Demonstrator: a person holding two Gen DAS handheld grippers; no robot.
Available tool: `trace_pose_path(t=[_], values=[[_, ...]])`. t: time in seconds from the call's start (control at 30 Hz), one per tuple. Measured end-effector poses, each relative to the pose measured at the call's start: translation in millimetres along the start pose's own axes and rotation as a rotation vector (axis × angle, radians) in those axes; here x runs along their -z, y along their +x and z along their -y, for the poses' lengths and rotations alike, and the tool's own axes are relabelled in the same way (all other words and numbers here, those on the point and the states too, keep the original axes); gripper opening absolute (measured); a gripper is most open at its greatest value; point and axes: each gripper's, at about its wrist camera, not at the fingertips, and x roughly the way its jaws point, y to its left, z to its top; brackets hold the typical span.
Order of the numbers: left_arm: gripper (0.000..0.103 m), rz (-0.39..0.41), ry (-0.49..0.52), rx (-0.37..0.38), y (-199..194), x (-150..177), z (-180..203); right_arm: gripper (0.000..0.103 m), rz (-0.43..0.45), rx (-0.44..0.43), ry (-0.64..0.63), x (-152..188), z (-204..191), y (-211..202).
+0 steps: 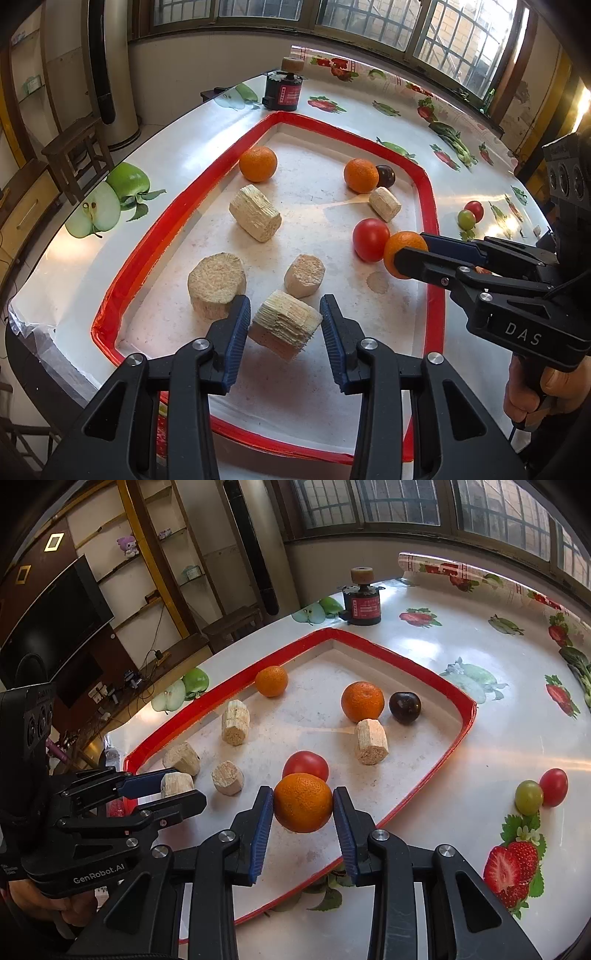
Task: Organize fruits
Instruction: 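Open the left tool to drop the block while the right tool releases the orange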
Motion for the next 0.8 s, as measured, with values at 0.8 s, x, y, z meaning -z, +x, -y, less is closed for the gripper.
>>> trace_pose_path(t=[0.8], values=[[0.057,-0.026,-0.009,-0.052,2,3,5,0.044,0.027,-0.008,0.021,6,9,-16]])
